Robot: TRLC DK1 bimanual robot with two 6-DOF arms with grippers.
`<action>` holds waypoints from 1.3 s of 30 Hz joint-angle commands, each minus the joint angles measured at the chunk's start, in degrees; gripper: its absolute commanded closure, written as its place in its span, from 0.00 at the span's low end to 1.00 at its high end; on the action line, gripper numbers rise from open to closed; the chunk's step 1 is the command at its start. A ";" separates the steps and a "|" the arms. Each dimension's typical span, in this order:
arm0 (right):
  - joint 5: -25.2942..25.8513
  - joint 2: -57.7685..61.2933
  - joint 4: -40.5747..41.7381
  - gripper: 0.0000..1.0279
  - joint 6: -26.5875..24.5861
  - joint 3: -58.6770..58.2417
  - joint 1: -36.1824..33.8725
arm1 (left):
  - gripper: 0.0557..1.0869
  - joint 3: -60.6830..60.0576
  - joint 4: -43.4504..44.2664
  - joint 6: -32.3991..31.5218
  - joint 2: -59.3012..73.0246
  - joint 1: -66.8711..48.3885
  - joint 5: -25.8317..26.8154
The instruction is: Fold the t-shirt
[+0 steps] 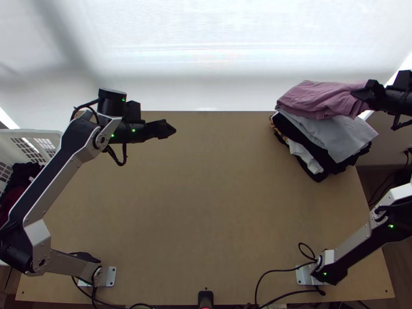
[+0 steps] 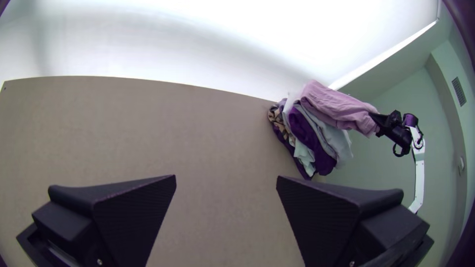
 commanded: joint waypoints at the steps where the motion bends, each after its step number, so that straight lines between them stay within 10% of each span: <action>1: 0.15 -2.22 -0.30 0.53 -1.76 -2.62 -1.63 | 0.04 1.67 -0.28 0.40 -0.48 -0.29 -0.08; 4: 5.60 -1.87 -0.30 0.03 -2.37 -3.68 -2.86 | 0.04 1.67 -0.37 0.49 -0.57 -0.20 -0.08; 19: 18.43 -13.03 -5.48 0.03 -18.81 -13.61 -15.87 | 0.04 2.02 -0.37 0.40 -1.10 -0.20 -0.08; 25: 21.77 -22.43 16.93 0.03 -14.86 -23.81 -12.36 | 0.04 1.67 -0.55 0.40 -1.54 -0.11 -0.08; 32: 41.54 -25.16 51.38 0.03 -16.17 -39.80 1.79 | 0.04 2.02 -0.63 0.40 -2.77 0.33 -0.34; 39: 50.07 -17.42 70.63 0.03 -16.61 -46.39 7.77 | 0.04 1.23 -0.55 0.84 -5.32 3.14 -3.33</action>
